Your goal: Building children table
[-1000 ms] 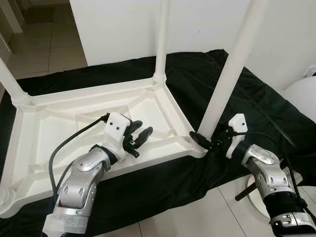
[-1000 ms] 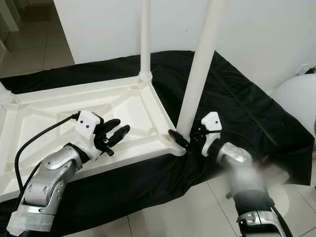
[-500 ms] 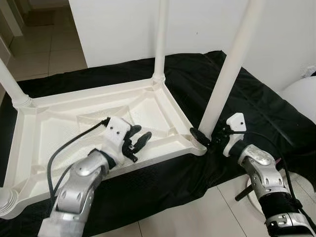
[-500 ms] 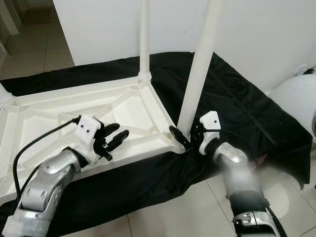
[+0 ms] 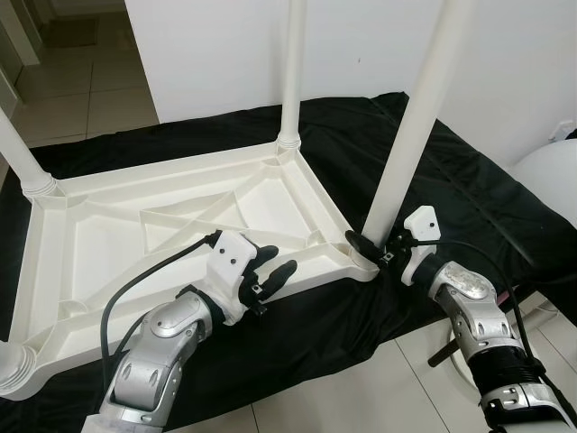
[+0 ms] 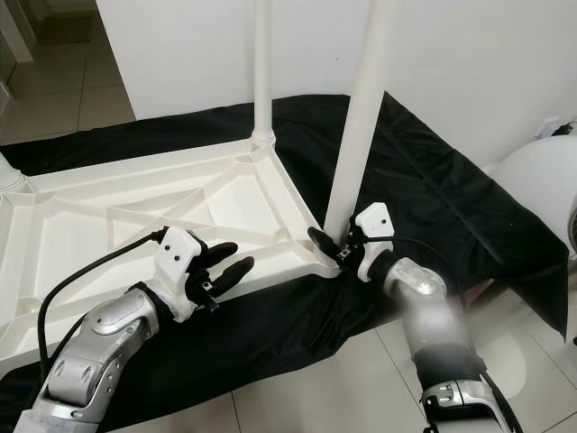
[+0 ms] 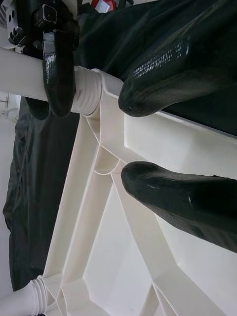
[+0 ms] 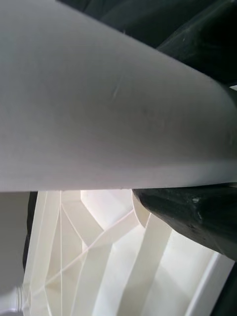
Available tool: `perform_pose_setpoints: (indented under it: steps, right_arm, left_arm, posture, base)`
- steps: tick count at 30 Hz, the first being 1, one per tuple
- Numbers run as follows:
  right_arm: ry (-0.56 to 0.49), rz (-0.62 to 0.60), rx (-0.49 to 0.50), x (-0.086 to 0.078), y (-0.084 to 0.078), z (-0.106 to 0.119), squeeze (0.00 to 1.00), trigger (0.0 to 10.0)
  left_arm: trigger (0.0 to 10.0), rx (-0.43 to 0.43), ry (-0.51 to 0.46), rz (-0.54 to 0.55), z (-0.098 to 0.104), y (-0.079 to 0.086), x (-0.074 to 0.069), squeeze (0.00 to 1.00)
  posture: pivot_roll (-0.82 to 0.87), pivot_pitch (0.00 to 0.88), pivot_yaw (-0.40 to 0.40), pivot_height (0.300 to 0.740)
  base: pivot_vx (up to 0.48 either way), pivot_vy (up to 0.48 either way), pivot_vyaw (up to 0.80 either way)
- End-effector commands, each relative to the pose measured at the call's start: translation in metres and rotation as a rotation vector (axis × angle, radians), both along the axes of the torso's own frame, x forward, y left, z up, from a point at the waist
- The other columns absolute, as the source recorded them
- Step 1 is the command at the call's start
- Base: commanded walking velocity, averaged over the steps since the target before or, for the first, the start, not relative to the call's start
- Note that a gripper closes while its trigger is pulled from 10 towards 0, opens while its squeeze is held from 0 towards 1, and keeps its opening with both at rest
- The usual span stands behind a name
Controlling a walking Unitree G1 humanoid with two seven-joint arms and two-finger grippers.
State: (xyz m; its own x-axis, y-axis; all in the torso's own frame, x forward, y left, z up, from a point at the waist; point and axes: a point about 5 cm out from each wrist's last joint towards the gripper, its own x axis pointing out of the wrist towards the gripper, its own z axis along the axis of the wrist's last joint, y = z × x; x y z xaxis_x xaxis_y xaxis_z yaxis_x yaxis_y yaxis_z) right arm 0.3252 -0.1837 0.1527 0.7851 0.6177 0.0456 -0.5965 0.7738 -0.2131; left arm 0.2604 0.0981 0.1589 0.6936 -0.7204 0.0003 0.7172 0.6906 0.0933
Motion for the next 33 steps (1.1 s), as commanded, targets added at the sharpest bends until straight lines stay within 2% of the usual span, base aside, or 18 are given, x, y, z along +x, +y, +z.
perform_pose_setpoints:
  steps: [1,2,3,4,5,7,8,9,11,12,16,17,19,23,25,28,31,33]
  right_arm:
    - [-0.013,-0.072,0.012,0.000,-0.007,0.003,0.00,2.1]
    - [-0.013,-0.072,0.012,0.000,-0.007,0.003,0.00,2.1]
    - [-0.013,-0.088,0.016,-0.001,-0.007,0.002,0.00,4.7]
    - [-0.013,-0.088,0.016,-0.001,-0.007,0.002,0.00,4.7]
    - [-0.012,-0.100,0.021,-0.001,-0.007,0.001,0.00,10.0]
    - [-0.012,-0.100,0.021,-0.001,-0.007,0.001,0.00,10.0]
    - [0.001,-0.153,0.034,-0.002,-0.006,0.000,0.00,10.0]
    - [0.001,-0.153,0.034,-0.002,-0.006,0.000,0.00,10.0]
    - [0.028,-0.276,0.085,-0.004,-0.001,-0.004,0.00,10.0]
    - [0.028,-0.276,0.085,-0.004,-0.001,-0.004,0.00,10.0]
    - [0.058,-0.407,0.156,-0.010,0.014,-0.010,0.00,10.0]
    - [0.107,-0.535,0.248,-0.012,0.025,-0.015,0.00,10.0]
    - [0.103,-0.580,0.255,-0.013,0.030,-0.015,0.00,10.0]
    - [0.109,-0.641,0.276,-0.014,0.041,-0.016,0.00,10.0]
    - [0.126,-0.689,0.302,-0.015,0.054,-0.018,0.00,10.0]
    - [0.132,-0.703,0.312,-0.015,0.057,-0.018,0.00,10.0]
    - [0.141,-0.685,0.350,-0.017,0.074,-0.011,0.00,10.0]
    - [0.141,-0.678,0.354,-0.018,0.076,-0.008,0.00,10.0]
  left_arm:
    - [10.0,0.003,-0.004,0.045,-0.001,0.002,0.000,0.00]
    - [10.0,0.003,-0.004,0.045,-0.001,0.002,0.000,0.00]
    - [10.0,0.003,-0.004,0.047,-0.001,0.002,0.000,0.00]
    - [10.0,0.003,-0.004,0.047,-0.001,0.002,0.000,0.00]
    - [10.0,0.005,-0.004,0.050,-0.001,0.002,0.000,0.00]
    - [10.0,0.005,-0.004,0.050,-0.001,0.002,0.000,0.00]
    - [10.0,0.008,-0.008,0.053,-0.001,0.002,0.001,0.00]
    - [10.0,0.008,-0.008,0.053,-0.001,0.002,0.001,0.00]
    - [10.0,0.014,-0.015,0.058,-0.001,0.001,0.003,0.00]
    - [10.0,0.014,-0.015,0.058,-0.001,0.001,0.003,0.00]
    - [10.0,0.014,-0.019,0.058,-0.001,0.000,0.005,0.00]
    - [10.0,0.012,-0.019,0.057,-0.001,-0.001,0.005,0.00]
    - [10.0,0.009,-0.019,0.057,0.000,-0.001,0.005,0.00]
    - [10.0,0.007,-0.020,0.056,0.000,-0.002,0.005,0.00]
    - [10.0,0.004,-0.021,0.059,0.000,-0.002,0.006,0.00]
    - [10.0,0.004,-0.021,0.060,0.000,-0.002,0.006,0.00]
    - [10.0,-0.002,-0.022,0.075,0.000,-0.001,0.005,0.00]
    - [10.0,-0.002,-0.022,0.079,0.000,0.000,0.005,0.00]
  posture:
    - [-0.02,0.056,-0.009,0.740]
    - [-0.02,0.056,-0.009,0.740]
    - [-0.02,0.056,-0.009,0.740]
    - [-0.02,0.056,-0.009,0.740]
    - [-0.02,0.056,-0.009,0.740]
    - [-0.02,0.056,-0.009,0.740]
    - [-0.03,0.059,-0.004,0.740]
    - [-0.03,0.059,-0.004,0.740]
    - [-0.04,0.062,0.003,0.740]
    - [-0.04,0.062,0.003,0.740]
    - [-0.05,0.064,0.010,0.740]
    - [-0.05,0.065,0.013,0.740]
    - [-0.06,0.066,0.014,0.740]
    - [-0.06,0.066,0.014,0.740]
    - [-0.06,0.070,0.011,0.740]
    - [-0.06,0.070,0.011,0.740]
    - [-0.05,0.074,0.005,0.740]
    - [-0.04,0.075,0.004,0.740]
  base:
    - [0.000,0.000,0.00]
    - [0.000,0.000,0.00]
    - [0.000,0.000,0.00]
    - [0.000,0.000,0.00]
    - [0.000,0.000,0.00]
    - [0.000,0.000,0.00]
    - [0.000,0.000,0.00]
    - [0.000,0.000,0.00]
    - [0.000,0.000,0.00]
    - [0.000,0.000,0.00]
    - [0.000,0.000,0.00]
    - [0.000,0.000,0.00]
    - [0.000,0.000,0.00]
    - [0.000,0.000,0.00]
    - [0.000,0.000,0.00]
    - [0.000,0.000,0.00]
    - [0.000,0.000,0.00]
    - [0.000,0.000,0.00]
